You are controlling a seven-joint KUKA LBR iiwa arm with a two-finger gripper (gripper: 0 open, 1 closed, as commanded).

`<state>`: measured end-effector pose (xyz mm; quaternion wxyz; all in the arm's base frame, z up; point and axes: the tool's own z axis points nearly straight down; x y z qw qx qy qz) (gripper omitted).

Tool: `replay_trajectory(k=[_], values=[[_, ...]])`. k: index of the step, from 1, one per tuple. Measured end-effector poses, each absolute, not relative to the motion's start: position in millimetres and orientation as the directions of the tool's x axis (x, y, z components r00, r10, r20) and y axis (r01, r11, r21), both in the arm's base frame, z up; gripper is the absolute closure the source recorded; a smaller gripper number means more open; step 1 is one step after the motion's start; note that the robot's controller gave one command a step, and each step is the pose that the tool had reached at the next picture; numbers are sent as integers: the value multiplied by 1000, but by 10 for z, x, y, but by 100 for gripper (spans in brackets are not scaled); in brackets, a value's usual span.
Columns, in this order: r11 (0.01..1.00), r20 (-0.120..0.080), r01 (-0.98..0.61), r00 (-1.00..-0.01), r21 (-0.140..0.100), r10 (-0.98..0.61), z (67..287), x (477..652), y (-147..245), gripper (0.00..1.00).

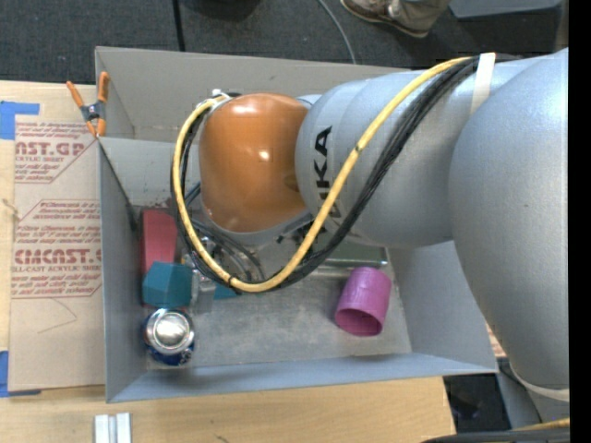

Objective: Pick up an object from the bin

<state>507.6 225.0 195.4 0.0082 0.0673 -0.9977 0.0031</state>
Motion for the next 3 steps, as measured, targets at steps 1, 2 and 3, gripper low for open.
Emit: replay_trajectory(k=[1, 2, 3], values=[[993, -8, -116, -993, 2, -116, 1850, 5227, 2180, 100], [994, 31, -106, -994, -10, -106, 1900, 5160, 2145, 100], [995, 2, -100, -995, -1, -100, 2457, 5261, 2111, 100]])
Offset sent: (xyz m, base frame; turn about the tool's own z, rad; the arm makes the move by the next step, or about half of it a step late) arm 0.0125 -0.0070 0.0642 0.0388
